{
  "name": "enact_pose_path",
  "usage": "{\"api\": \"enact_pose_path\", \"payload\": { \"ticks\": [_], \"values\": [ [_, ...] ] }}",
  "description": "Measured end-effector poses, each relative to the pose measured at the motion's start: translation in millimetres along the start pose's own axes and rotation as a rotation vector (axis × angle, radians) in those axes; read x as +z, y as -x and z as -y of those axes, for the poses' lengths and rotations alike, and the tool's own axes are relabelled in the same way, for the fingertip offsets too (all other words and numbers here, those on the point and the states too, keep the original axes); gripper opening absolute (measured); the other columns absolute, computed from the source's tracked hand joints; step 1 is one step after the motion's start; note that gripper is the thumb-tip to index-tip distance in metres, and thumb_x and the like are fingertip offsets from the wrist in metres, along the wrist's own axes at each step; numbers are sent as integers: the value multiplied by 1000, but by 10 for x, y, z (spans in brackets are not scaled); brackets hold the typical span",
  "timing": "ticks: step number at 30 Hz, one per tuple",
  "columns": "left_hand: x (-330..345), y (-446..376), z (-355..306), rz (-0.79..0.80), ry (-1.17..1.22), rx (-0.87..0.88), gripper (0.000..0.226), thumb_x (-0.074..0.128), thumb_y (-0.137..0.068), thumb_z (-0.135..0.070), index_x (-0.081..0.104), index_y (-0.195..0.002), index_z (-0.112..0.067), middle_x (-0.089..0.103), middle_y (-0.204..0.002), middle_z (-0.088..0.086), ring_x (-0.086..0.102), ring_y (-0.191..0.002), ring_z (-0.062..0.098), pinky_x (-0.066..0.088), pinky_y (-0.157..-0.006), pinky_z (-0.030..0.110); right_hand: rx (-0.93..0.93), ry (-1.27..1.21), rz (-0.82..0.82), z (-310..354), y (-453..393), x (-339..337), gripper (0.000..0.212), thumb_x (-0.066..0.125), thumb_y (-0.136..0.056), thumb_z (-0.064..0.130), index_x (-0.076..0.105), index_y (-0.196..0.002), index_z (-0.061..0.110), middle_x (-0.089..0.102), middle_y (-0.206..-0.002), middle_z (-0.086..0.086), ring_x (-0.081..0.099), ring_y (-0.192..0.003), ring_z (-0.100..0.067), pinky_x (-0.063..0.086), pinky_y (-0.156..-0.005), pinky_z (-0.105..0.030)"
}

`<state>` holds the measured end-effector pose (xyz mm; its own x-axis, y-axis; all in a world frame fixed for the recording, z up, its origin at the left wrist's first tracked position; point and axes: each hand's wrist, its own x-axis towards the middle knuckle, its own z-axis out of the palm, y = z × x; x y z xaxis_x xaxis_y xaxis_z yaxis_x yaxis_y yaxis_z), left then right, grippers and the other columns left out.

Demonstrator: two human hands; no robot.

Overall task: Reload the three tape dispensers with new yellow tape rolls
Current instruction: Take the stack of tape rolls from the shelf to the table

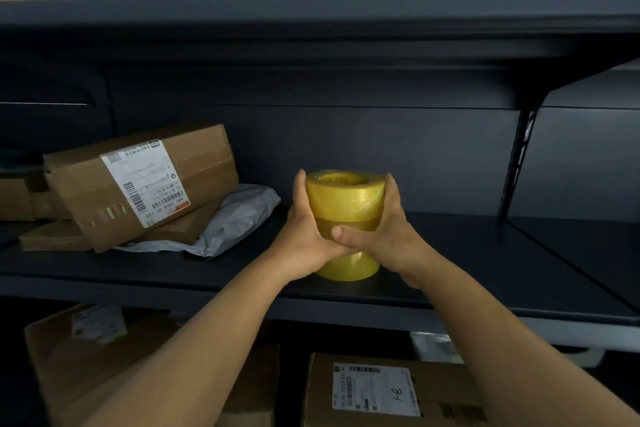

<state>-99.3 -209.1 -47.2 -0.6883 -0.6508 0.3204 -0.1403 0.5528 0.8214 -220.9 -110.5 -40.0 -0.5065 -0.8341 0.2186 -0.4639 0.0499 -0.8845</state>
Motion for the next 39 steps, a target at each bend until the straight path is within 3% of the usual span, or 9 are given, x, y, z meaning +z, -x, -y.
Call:
{"api": "enact_pose_path", "payload": {
  "ticks": [7, 10, 16, 23, 26, 31, 35, 39],
  "values": [
    [102, 127, 90, -79, -76, 103, 145, 91, -57, -31, -34, -123, -62, 7, -158, -9, 27, -139, 13, 38, -109, 40, -60, 105, 7, -64, 55, -12, 142, 90, -61, 34, -28, -135, 60, 12, -160, 5, 29, -141, -21, 35, -111, -49],
    [89, 151, 83, -94, -76, 109, 143, 90, -57, -33, -30, -130, -60, 12, -158, -9, 30, -139, 14, 40, -109, 42, -74, 130, 22, -73, 80, -63, 136, 86, -68, 29, -27, -137, 58, 15, -160, 4, 32, -139, -22, 36, -111, -47],
    [150, 295, -10, -125, -49, 105, 139, 89, -60, -32, -23, -139, -55, 20, -155, -11, 32, -133, 7, 39, -104, 32, -158, 91, 9, -117, 214, -182, 119, 77, -80, 17, -16, -145, 52, 25, -156, 7, 38, -127, -11, 39, -98, -29],
    [401, 548, -277, -176, -30, 110, 136, 89, -60, -31, -18, -140, -57, 20, -154, -15, 30, -129, 2, 37, -97, 26, -213, 33, -7, -146, 515, -445, 115, 77, -81, 17, -12, -145, 54, 27, -154, 11, 35, -124, -3, 37, -101, -27],
    [570, 674, -490, -201, -24, 108, 136, 89, -59, -33, -17, -138, -60, 21, -155, -15, 31, -134, 6, 39, -99, 30, -231, 7, -45, -145, 692, -632, 114, 77, -81, 21, -11, -143, 59, 25, -156, 13, 35, -135, -10, 37, -102, -28],
    [905, 916, -867, -235, -19, 151, 133, 89, -59, -37, -16, -137, -63, 23, -155, -14, 37, -136, 13, 45, -103, 40, -269, -21, -114, -117, 1075, -961, 107, 74, -76, 47, -11, -137, 67, 22, -154, 15, 35, -137, -16, 41, -107, -47],
    [1211, 1115, -1108, -233, 40, 200, 132, 89, -58, -38, -13, -138, -62, 25, -152, -17, 40, -133, 12, 48, -101, 41, -234, 2, -198, -118, 1401, -1175, 100, 53, -62, 84, -10, -138, 66, 15, -154, 16, 22, -141, -25, 32, -110, -56],
    [1506, 1269, -1270, -184, 101, 249, 130, 90, -56, -37, -12, -131, -69, 26, -151, -18, 41, -133, 13, 47, -101, 44, -152, -38, -316, -184, 1676, -1383, 94, 38, -60, 90, -1, -141, 62, 13, -153, 17, 22, -141, -26, 30, -111, -57]
  ]
}}
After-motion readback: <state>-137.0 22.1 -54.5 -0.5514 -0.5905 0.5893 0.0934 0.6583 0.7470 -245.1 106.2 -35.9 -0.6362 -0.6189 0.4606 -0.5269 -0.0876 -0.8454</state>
